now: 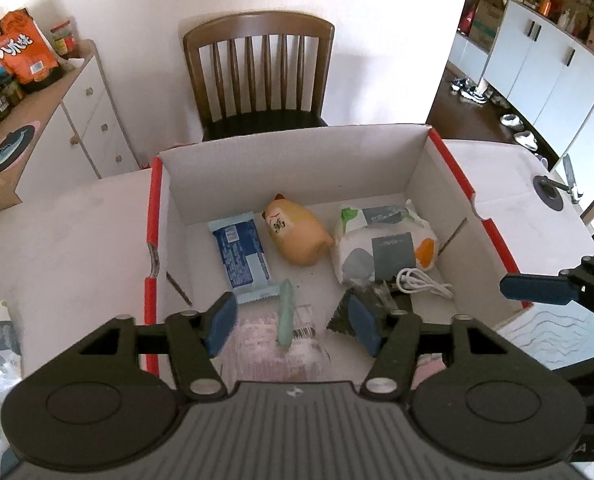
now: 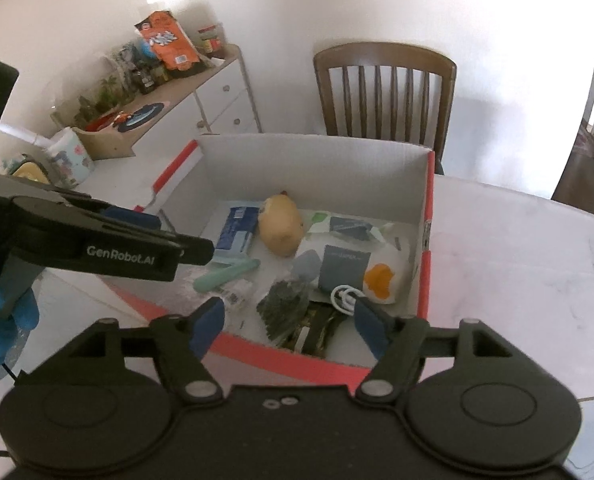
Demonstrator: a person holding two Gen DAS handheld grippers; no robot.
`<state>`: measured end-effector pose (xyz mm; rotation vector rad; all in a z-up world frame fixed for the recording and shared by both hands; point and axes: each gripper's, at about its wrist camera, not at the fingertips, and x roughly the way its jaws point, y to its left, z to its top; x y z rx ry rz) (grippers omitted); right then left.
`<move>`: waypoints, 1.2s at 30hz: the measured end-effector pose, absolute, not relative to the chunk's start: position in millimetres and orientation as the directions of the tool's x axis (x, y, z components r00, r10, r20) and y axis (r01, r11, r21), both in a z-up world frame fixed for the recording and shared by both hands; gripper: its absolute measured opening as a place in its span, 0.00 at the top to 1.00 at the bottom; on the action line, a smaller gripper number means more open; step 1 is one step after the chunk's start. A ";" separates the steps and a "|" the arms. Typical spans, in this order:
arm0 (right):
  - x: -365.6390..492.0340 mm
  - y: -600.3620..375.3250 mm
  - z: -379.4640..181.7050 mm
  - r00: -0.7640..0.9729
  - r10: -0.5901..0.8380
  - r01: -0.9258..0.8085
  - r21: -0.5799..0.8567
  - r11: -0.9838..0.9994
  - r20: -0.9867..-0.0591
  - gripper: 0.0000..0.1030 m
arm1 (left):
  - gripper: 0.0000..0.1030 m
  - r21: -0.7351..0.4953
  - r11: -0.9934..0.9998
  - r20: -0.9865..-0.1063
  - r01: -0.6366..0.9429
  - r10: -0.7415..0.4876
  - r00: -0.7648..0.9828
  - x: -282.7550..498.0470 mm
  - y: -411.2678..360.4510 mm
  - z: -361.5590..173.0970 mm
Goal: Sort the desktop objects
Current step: 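Withdraw both tools from the box back toward the remaining packages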
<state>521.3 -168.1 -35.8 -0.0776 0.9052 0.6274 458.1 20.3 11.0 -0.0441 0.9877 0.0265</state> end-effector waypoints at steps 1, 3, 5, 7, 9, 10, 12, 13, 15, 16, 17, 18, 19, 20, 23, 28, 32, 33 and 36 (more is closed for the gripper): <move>518.7 -168.5 -34.0 0.455 0.476 -0.544 0.189 0.818 -0.753 0.29 | 0.25 -0.019 0.999 -0.829 -0.039 0.007 0.559 455.0 19.3 13.4; 513.0 -169.5 -30.0 0.463 0.474 -0.547 0.179 0.818 -0.749 0.28 | 0.19 -0.008 0.999 -0.816 -0.041 0.018 0.578 448.7 18.5 19.4; 508.3 -171.1 -26.2 0.471 0.472 -0.546 0.173 0.819 -0.746 0.27 | 0.18 -0.012 0.999 -0.809 -0.034 0.010 0.588 443.8 17.6 24.6; 504.0 -171.8 -22.6 0.477 0.468 -0.547 0.165 0.821 -0.745 0.27 | 0.13 -0.007 1.000 -0.798 -0.027 0.011 0.603 437.2 15.3 30.0; 498.3 -172.6 -19.3 0.489 0.456 -0.549 0.144 0.823 -0.744 0.26 | 0.04 -0.003 1.000 -0.786 -0.021 0.010 0.618 429.8 12.9 35.1; 494.9 -173.3 -17.8 0.494 0.453 -0.552 0.135 0.823 -0.742 0.26 | 0.02 -0.001 1.000 -0.781 -0.015 0.009 0.624 426.5 11.2 37.0; 487.7 -175.2 -15.0 0.498 0.453 -0.556 0.129 0.821 -0.739 0.25 | 0.01 -0.004 1.000 -0.775 -0.007 0.001 0.632 418.1 8.7 39.9; 483.8 -176.5 -14.0 0.498 0.457 -0.558 0.131 0.819 -0.737 0.25 | 0.01 -0.008 1.000 -0.774 -0.004 -0.003 0.633 414.5 7.7 40.8; 475.4 -178.6 -12.4 0.504 0.457 -0.560 0.125 0.819 -0.733 0.24 | 0.01 -0.013 1.000 -0.771 0.000 -0.010 0.637 406.3 5.9 42.2; 471.0 -179.2 -11.7 0.506 0.455 -0.563 0.120 0.818 -0.733 0.24 | 0.01 -0.018 1.000 -0.771 0.000 -0.014 0.637 402.5 5.3 42.7; 465.9 -179.9 -10.9 0.507 0.455 -0.566 0.116 0.816 -0.732 0.24 | 0.01 -0.022 1.000 -0.771 0.001 -0.018 0.637 398.5 4.6 42.8; 460.9 -180.5 -9.8 0.509 0.456 -0.568 0.113 0.815 -0.730 0.23 | 0.01 -0.024 1.000 -0.770 0.002 -0.020 0.638 394.6 3.8 43.0; 456.2 -181.2 -8.6 0.511 0.456 -0.568 0.112 0.815 -0.729 0.23 | 0.01 -0.026 1.000 -0.768 0.004 -0.023 0.640 390.5 2.7 43.4; 451.0 -182.0 -7.6 0.513 0.458 -0.568 0.112 0.815 -0.726 0.23 | 0.01 -0.029 1.000 -0.768 0.007 -0.026 0.640 386.7 1.9 43.5; 436.6 -184.3 -6.2 0.512 0.461 -0.565 0.120 0.817 -0.725 0.23 | 0.01 -0.037 0.999 -0.767 0.014 -0.037 0.641 374.4 0.7 43.2; 411.8 -184.6 -6.3 0.512 0.457 -0.557 0.123 0.821 -0.727 0.23 | 0.01 -0.043 0.999 -0.762 0.019 -0.045 0.646 352.6 0.2 42.8; 391.0 -183.9 -7.2 0.516 0.450 -0.550 0.120 0.826 -0.729 0.23 | 0.01 -0.052 0.998 -0.759 0.027 -0.057 0.649 335.0 2.1 40.9; 385.8 -183.3 -7.9 0.516 0.447 -0.549 0.119 0.828 -0.731 0.23 | 0.01 -0.053 0.998 -0.758 0.029 -0.059 0.650 331.0 2.7 40.3; 370.3 -181.4 -11.0 0.515 0.440 -0.542 0.119 0.832 -0.735 0.23 | 0.01 -0.060 0.998 -0.759 0.037 -0.070 0.647 317.8 3.5 36.9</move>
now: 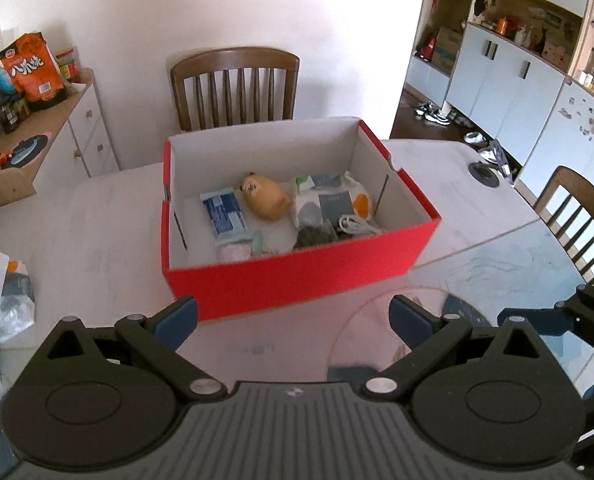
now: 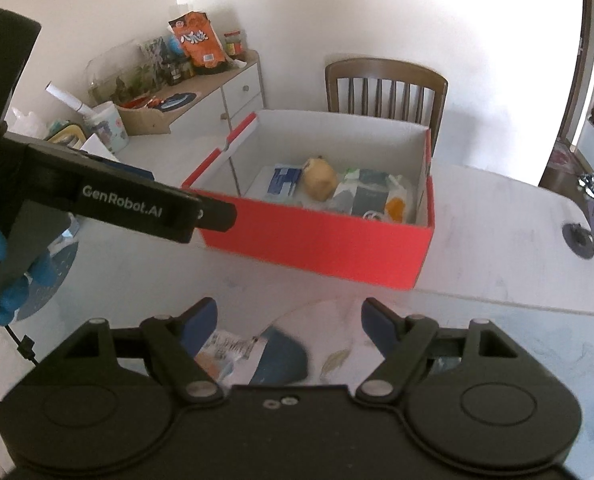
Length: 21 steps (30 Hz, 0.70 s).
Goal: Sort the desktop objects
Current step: 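Withdraw both tools from the box back toward the remaining packages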
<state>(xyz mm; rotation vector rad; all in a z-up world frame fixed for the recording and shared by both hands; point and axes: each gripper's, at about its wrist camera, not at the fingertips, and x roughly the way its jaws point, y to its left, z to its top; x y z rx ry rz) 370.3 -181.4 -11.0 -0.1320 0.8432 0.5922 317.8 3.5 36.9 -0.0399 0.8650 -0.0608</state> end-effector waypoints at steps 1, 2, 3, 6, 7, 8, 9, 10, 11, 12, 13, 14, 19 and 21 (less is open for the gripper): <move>365.4 -180.5 -12.6 0.513 0.439 -0.541 0.119 0.833 -0.737 0.23 | 0.01 -0.061 0.997 -0.760 0.041 -0.073 0.646 313.8 3.4 35.7; 360.5 -179.5 -14.3 0.512 0.437 -0.539 0.119 0.834 -0.739 0.23 | 0.01 -0.059 0.997 -0.760 0.045 -0.074 0.646 309.3 3.0 34.4; 355.2 -178.4 -16.3 0.511 0.435 -0.537 0.121 0.835 -0.741 0.23 | 0.01 -0.055 0.997 -0.759 0.050 -0.074 0.647 305.1 2.5 33.4; 340.8 -175.7 -22.5 0.505 0.433 -0.529 0.129 0.839 -0.747 0.23 | 0.01 -0.049 0.997 -0.760 0.064 -0.079 0.646 295.3 1.2 29.5; 335.9 -174.4 -24.7 0.501 0.433 -0.530 0.130 0.838 -0.750 0.23 | 0.01 -0.050 0.997 -0.760 0.066 -0.081 0.644 292.2 1.6 28.2; 331.5 -173.0 -26.9 0.499 0.430 -0.529 0.129 0.839 -0.752 0.23 | 0.01 -0.049 0.997 -0.759 0.065 -0.079 0.646 289.4 1.7 27.3; 326.8 -171.4 -29.1 0.497 0.428 -0.528 0.128 0.839 -0.755 0.23 | 0.01 -0.044 0.997 -0.755 0.062 -0.074 0.651 285.6 1.7 26.0; 322.0 -169.5 -31.4 0.496 0.425 -0.528 0.126 0.840 -0.758 0.23 | 0.01 -0.039 0.997 -0.751 0.062 -0.070 0.657 282.5 1.8 25.1; 318.4 -167.6 -33.0 0.497 0.420 -0.526 0.122 0.842 -0.759 0.23 | 0.01 -0.033 0.997 -0.746 0.064 -0.067 0.663 279.8 2.2 24.6; 314.5 -165.9 -34.9 0.501 0.415 -0.523 0.116 0.844 -0.760 0.23 | 0.01 -0.025 0.998 -0.741 0.066 -0.063 0.668 276.8 2.1 23.7; 310.3 -164.7 -37.1 0.503 0.410 -0.521 0.113 0.846 -0.761 0.23 | 0.01 -0.017 0.998 -0.738 0.067 -0.057 0.673 273.9 2.2 22.8; 307.0 -163.3 -39.2 0.504 0.406 -0.518 0.109 0.848 -0.762 0.23 | 0.01 -0.013 0.998 -0.736 0.068 -0.055 0.675 271.7 2.3 21.7; 291.7 -158.1 -48.6 0.526 0.379 -0.499 0.085 0.862 -0.761 0.23 | 0.01 0.001 0.997 -0.738 0.079 -0.052 0.672 263.0 2.4 14.2; 288.3 -156.5 -52.1 0.524 0.379 -0.495 0.089 0.864 -0.763 0.23 | 0.01 0.010 0.997 -0.738 0.077 -0.045 0.673 259.7 2.4 10.4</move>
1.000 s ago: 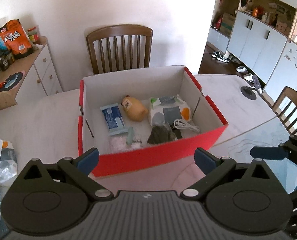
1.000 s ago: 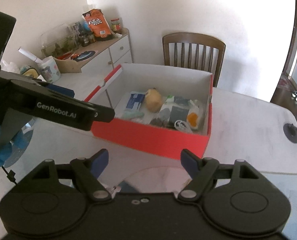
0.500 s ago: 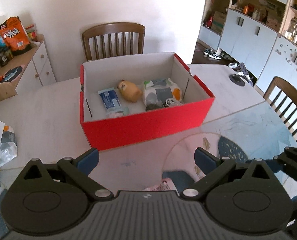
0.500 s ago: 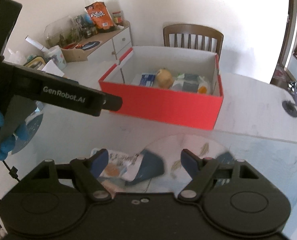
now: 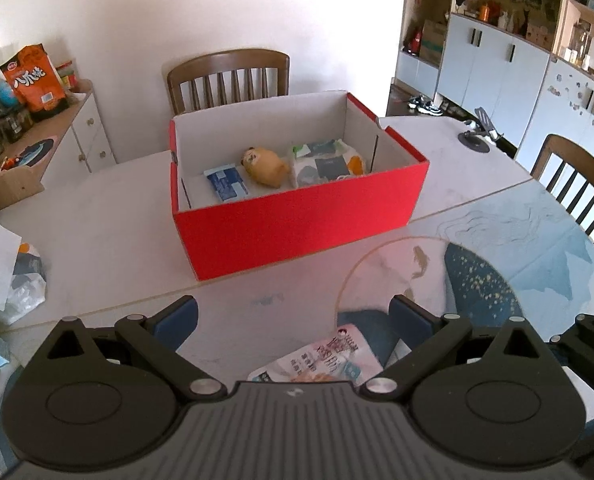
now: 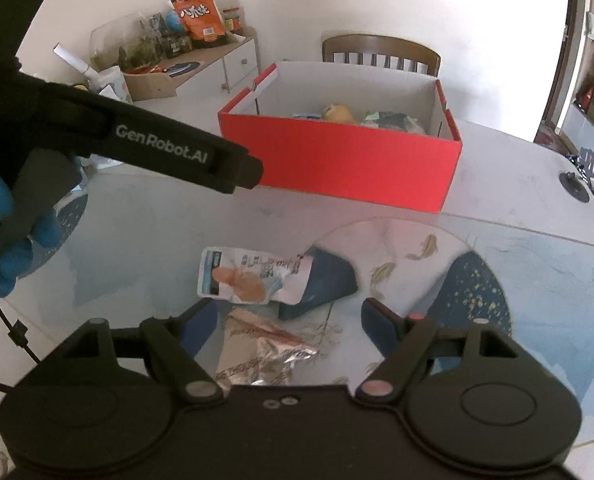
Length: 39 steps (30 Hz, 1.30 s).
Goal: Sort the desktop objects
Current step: 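Withdraw both tools from the box back toward the remaining packages, then move the right tool over the silver ZHOUSHI bag while the left tool nears the white pouch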
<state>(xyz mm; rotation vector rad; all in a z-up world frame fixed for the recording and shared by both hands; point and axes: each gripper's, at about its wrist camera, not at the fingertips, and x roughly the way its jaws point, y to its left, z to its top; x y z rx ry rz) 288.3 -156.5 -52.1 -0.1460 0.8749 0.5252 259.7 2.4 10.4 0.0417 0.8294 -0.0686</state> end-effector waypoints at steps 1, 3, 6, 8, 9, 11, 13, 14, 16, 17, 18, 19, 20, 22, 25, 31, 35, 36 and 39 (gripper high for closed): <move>286.3 -155.4 -54.3 0.523 0.378 -0.494 0.089 0.865 -0.764 0.23 | 0.01 0.011 0.997 -0.739 0.075 -0.043 0.673 258.4 2.9 8.5; 283.8 -153.0 -58.9 0.518 0.376 -0.494 0.091 0.865 -0.769 0.23 | 0.01 0.013 0.997 -0.743 0.078 -0.042 0.668 255.9 4.2 4.3; 280.2 -148.8 -65.9 0.514 0.369 -0.493 0.085 0.866 -0.774 0.23 | 0.01 0.022 0.997 -0.747 0.077 -0.034 0.664 254.1 5.8 -1.7; 278.6 -147.3 -71.2 0.511 0.363 -0.491 0.081 0.867 -0.779 0.23 | 0.01 0.023 0.997 -0.750 0.080 -0.035 0.661 252.8 6.6 -6.2; 278.0 -146.7 -73.9 0.509 0.360 -0.489 0.081 0.868 -0.782 0.23 | 0.01 0.022 0.996 -0.751 0.084 -0.039 0.659 252.4 6.4 -8.8; 276.4 -145.0 -79.3 0.509 0.352 -0.488 0.074 0.870 -0.786 0.23 | 0.01 0.020 0.996 -0.756 0.092 -0.045 0.654 251.7 5.8 -14.2; 274.1 -142.4 -84.6 0.508 0.344 -0.491 0.063 0.869 -0.790 0.23 | 0.01 0.013 0.994 -0.757 0.113 -0.064 0.651 250.5 5.6 -20.3; 273.2 -140.9 -86.8 0.506 0.342 -0.492 0.061 0.868 -0.792 0.23 | 0.01 0.020 0.993 -0.759 0.118 -0.061 0.648 250.1 5.0 -23.6; 270.2 -137.4 -90.5 0.501 0.341 -0.501 0.055 0.864 -0.795 0.23 | 0.01 0.025 0.991 -0.766 0.132 -0.065 0.639 249.8 3.7 -29.8; 269.0 -135.4 -92.1 0.500 0.339 -0.506 0.049 0.861 -0.797 0.23 | 0.01 0.025 0.990 -0.770 0.140 -0.070 0.634 250.1 3.5 -33.1; 268.4 -133.8 -93.8 0.497 0.339 -0.510 0.048 0.859 -0.799 0.23 | 0.01 0.027 0.989 -0.772 0.146 -0.072 0.632 250.2 3.4 -35.4; 268.0 -132.4 -95.7 0.493 0.339 -0.512 0.047 0.857 -0.802 0.23 | 0.01 0.032 0.988 -0.774 0.152 -0.071 0.629 250.8 3.2 -38.1; 268.2 -131.1 -97.7 0.489 0.335 -0.513 0.045 0.857 -0.805 0.24 | 0.01 0.036 0.987 -0.776 0.157 -0.072 0.626 251.6 2.7 -40.9; 268.9 -129.9 -101.3 0.487 0.327 -0.509 0.041 0.860 -0.810 0.24 | 0.01 0.040 0.985 -0.779 0.169 -0.076 0.623 251.8 2.5 -45.4; 273.3 -129.6 -107.4 0.479 0.314 -0.502 0.038 0.864 -0.819 0.24 | 0.01 0.043 0.983 -0.783 0.180 -0.079 0.617 252.9 1.9 -50.9; 278.9 -128.8 -114.9 0.460 0.306 -0.505 0.038 0.862 -0.834 0.25 | 0.01 0.026 0.982 -0.798 0.185 -0.091 0.596 257.9 3.2 -60.3; 281.0 -128.2 -117.3 0.453 0.305 -0.510 0.037 0.859 -0.837 0.26 | 0.01 0.005 0.982 -0.797 0.189 -0.110 0.594 260.3 6.6 -61.5; 281.4 -128.9 -117.8 0.449 0.309 -0.511 0.043 0.858 -0.838 0.26 | 0.01 -0.001 0.981 -0.798 0.192 -0.116 0.591 260.8 8.0 -62.4; 282.1 -131.3 -119.8 0.444 0.322 -0.515 0.056 0.856 -0.836 0.26 | 0.01 -0.008 0.981 -0.802 0.194 -0.122 0.585 261.5 9.8 -66.2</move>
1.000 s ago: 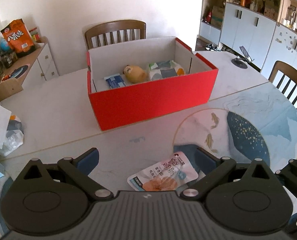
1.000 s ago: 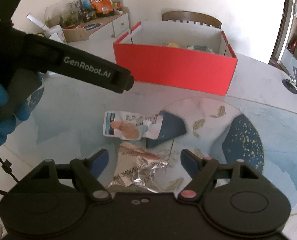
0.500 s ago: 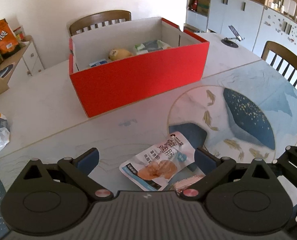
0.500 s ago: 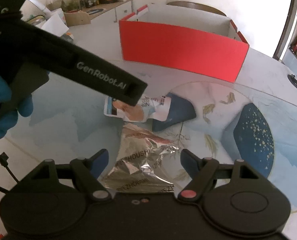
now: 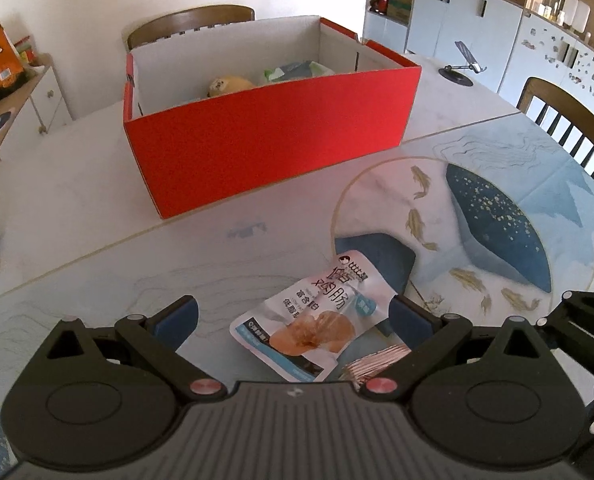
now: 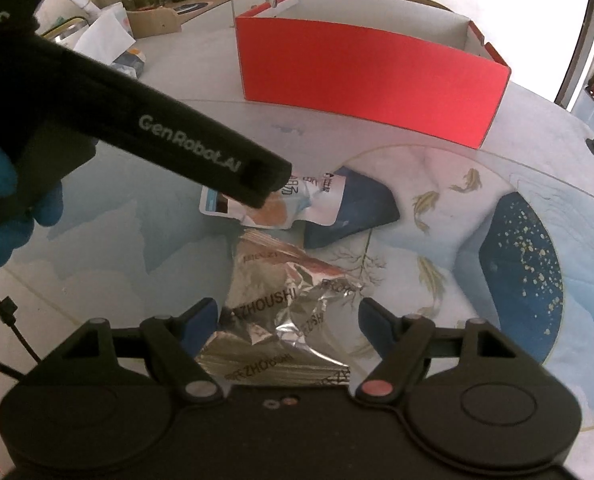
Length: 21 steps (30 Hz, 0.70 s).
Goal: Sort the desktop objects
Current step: 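Move the right tool over the silver ZHOUSHI bag while the left tool nears the white pouch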
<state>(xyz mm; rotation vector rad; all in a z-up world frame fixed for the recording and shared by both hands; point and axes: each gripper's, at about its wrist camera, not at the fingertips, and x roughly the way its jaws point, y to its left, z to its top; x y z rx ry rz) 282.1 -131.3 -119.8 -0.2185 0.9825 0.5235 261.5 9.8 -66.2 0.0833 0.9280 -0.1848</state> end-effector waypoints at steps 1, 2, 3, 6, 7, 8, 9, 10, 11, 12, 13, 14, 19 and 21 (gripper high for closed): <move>282.7 -132.2 -120.3 0.442 0.325 -0.515 0.060 0.855 -0.836 0.26 | 0.01 -0.008 0.980 -0.802 0.197 -0.124 0.584 261.3 9.6 -67.1; 283.5 -133.2 -120.8 0.438 0.328 -0.515 0.065 0.855 -0.837 0.26 | 0.01 -0.008 0.980 -0.801 0.197 -0.124 0.585 260.5 9.5 -67.8; 284.4 -134.0 -121.3 0.435 0.328 -0.516 0.067 0.854 -0.838 0.27 | 0.01 -0.013 0.981 -0.799 0.196 -0.128 0.587 259.2 9.8 -68.2; 286.2 -136.6 -120.9 0.441 0.323 -0.514 0.060 0.856 -0.837 0.27 | 0.01 -0.041 0.983 -0.798 0.180 -0.140 0.586 255.1 12.7 -68.2; 286.9 -137.9 -121.0 0.439 0.326 -0.514 0.064 0.855 -0.838 0.27 | 0.01 -0.051 0.983 -0.796 0.179 -0.148 0.586 253.0 13.3 -67.7; 287.4 -139.4 -121.2 0.434 0.331 -0.518 0.068 0.853 -0.838 0.27 | 0.01 -0.056 0.983 -0.796 0.177 -0.151 0.586 250.8 13.9 -67.2; 287.4 -141.0 -121.0 0.432 0.334 -0.524 0.068 0.849 -0.838 0.27 | 0.01 -0.056 0.983 -0.796 0.175 -0.150 0.586 248.4 14.0 -67.0; 287.0 -142.1 -120.5 0.433 0.335 -0.531 0.064 0.845 -0.837 0.26 | 0.01 -0.057 0.983 -0.794 0.177 -0.152 0.589 246.1 14.3 -66.5; 286.1 -143.0 -119.5 0.438 0.336 -0.541 0.055 0.840 -0.834 0.26 | 0.01 -0.058 0.982 -0.792 0.178 -0.154 0.592 243.8 14.4 -65.9; 285.0 -143.7 -118.2 0.444 0.338 -0.550 0.045 0.834 -0.830 0.26 | 0.01 -0.057 0.982 -0.788 0.179 -0.154 0.596 241.4 14.7 -65.1; 283.8 -144.3 -116.5 0.451 0.344 -0.559 0.040 0.828 -0.823 0.25 | 0.01 -0.056 0.981 -0.784 0.185 -0.158 0.601 238.9 14.9 -64.5; 282.5 -144.9 -114.4 0.457 0.356 -0.568 0.040 0.822 -0.815 0.24 | 0.01 -0.051 0.980 -0.782 0.190 -0.158 0.603 236.8 14.8 -64.1; 278.9 -139.1 -108.7 0.452 0.396 -0.618 0.040 0.785 -0.799 0.24 | 0.01 -0.054 0.982 -0.777 0.182 -0.156 0.610 231.8 15.1 -64.5; 277.8 -133.7 -110.5 0.449 0.389 -0.629 0.026 0.777 -0.804 0.24 | 0.01 -0.047 0.982 -0.775 0.184 -0.152 0.613 231.1 13.3 -65.3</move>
